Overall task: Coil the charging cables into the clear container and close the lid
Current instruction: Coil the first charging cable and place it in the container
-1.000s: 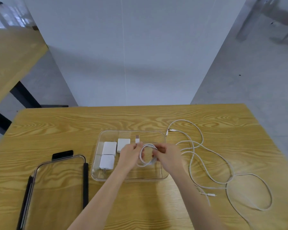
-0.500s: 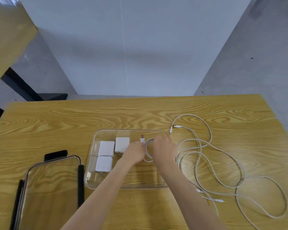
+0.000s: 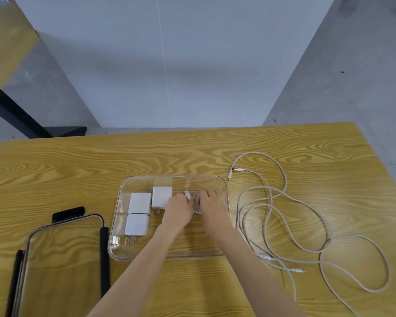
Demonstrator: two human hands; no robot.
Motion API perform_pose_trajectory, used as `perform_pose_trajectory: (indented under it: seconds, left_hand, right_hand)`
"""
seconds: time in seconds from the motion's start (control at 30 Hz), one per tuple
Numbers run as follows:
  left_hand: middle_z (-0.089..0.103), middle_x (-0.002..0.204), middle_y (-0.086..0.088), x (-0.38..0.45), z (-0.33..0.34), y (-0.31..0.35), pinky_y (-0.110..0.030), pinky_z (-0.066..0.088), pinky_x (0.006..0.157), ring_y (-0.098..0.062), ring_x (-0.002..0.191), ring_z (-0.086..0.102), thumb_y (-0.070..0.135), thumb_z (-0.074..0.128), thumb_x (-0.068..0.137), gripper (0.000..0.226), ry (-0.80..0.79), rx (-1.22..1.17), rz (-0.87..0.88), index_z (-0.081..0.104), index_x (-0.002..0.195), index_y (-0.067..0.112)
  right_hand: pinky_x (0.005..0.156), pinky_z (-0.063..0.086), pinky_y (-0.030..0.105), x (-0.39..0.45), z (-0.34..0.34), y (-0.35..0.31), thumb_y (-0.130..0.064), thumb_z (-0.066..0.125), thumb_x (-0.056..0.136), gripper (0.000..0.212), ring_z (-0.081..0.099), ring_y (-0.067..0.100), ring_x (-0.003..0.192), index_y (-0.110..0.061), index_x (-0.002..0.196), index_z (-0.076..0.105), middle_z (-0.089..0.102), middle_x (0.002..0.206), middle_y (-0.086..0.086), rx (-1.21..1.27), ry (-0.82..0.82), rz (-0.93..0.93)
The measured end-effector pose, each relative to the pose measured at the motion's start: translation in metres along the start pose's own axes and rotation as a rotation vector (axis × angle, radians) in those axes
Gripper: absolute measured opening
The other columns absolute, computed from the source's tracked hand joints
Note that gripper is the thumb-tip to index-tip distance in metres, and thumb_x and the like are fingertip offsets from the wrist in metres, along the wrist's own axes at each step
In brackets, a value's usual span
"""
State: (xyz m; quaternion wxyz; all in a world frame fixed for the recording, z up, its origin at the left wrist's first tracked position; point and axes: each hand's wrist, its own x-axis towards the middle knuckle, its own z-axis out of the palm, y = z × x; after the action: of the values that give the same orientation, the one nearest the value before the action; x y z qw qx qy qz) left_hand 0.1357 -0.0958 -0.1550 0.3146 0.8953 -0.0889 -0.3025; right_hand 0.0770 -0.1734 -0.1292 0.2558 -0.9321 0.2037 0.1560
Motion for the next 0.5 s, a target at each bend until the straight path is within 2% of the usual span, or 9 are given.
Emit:
perform_pose_trajectory:
  seconds: [0.07, 0.17, 0.27, 0.33, 0.43, 0.5]
  left_hand:
    - [0.067, 0.09, -0.026, -0.002, -0.001, -0.001, -0.046, 0.054, 0.078, -0.036, 0.085, 0.066, 0.022, 0.039, 0.096, 0.041, 0.001, 0.042, 0.024, 0.062, 0.087, -0.011]
    - [0.066, 0.093, -0.026, -0.004, -0.002, -0.003, -0.044, 0.052, 0.08, -0.035, 0.089, 0.065, 0.014, 0.035, 0.096, 0.037, 0.002, 0.123, 0.063, 0.061, 0.085, -0.011]
    - [0.061, 0.079, -0.015, -0.004, -0.005, -0.005, -0.041, 0.05, 0.079, -0.032, 0.084, 0.062, 0.016, 0.037, 0.095, 0.03, -0.024, 0.149, 0.048, 0.055, 0.076, 0.001]
    - [0.056, 0.074, -0.01, -0.003, -0.007, -0.006, -0.04, 0.049, 0.08, -0.031, 0.081, 0.058, 0.019, 0.039, 0.094, 0.027, -0.031, 0.149, -0.003, 0.055, 0.077, 0.005]
    - [0.065, 0.088, -0.017, -0.003, -0.008, -0.007, -0.041, 0.051, 0.083, -0.031, 0.088, 0.063, 0.016, 0.039, 0.095, 0.034, -0.025, 0.145, 0.007, 0.062, 0.085, -0.007]
    - [0.067, 0.095, -0.022, -0.004, -0.008, -0.008, -0.041, 0.052, 0.083, -0.032, 0.092, 0.065, 0.014, 0.039, 0.094, 0.035, -0.024, 0.144, 0.015, 0.064, 0.091, -0.01]
  right_hand:
    - [0.099, 0.037, 0.03, -0.004, -0.003, 0.001, 0.01, 0.048, 0.085, 0.058, 0.031, 0.023, 0.135, -0.009, 0.138, 0.032, 0.034, 0.144, 0.008, 0.089, 0.04, -0.027]
    - [0.11, 0.029, 0.027, -0.017, -0.019, 0.005, 0.013, 0.037, 0.088, 0.058, 0.031, 0.02, 0.137, -0.011, 0.141, 0.035, 0.035, 0.148, 0.006, 0.277, 0.143, -0.076]
    - [0.1, 0.03, 0.014, -0.034, -0.036, 0.014, 0.008, 0.035, 0.092, 0.045, 0.045, 0.017, 0.128, -0.009, 0.13, 0.05, 0.05, 0.137, 0.004, 0.408, 0.308, -0.107]
    - [0.09, 0.031, 0.007, -0.044, -0.044, 0.021, 0.002, 0.037, 0.094, 0.037, 0.052, 0.013, 0.117, -0.01, 0.123, 0.056, 0.058, 0.128, 0.002, 0.468, 0.381, -0.091]
    - [0.079, 0.033, -0.003, -0.052, -0.048, 0.031, -0.004, 0.039, 0.096, 0.03, 0.054, 0.005, 0.1, -0.011, 0.116, 0.061, 0.064, 0.116, 0.0, 0.546, 0.445, -0.042]
    - [0.076, 0.036, -0.003, -0.055, -0.047, 0.035, -0.007, 0.041, 0.096, 0.028, 0.055, 0.002, 0.09, -0.011, 0.113, 0.063, 0.065, 0.112, -0.001, 0.56, 0.453, -0.014]
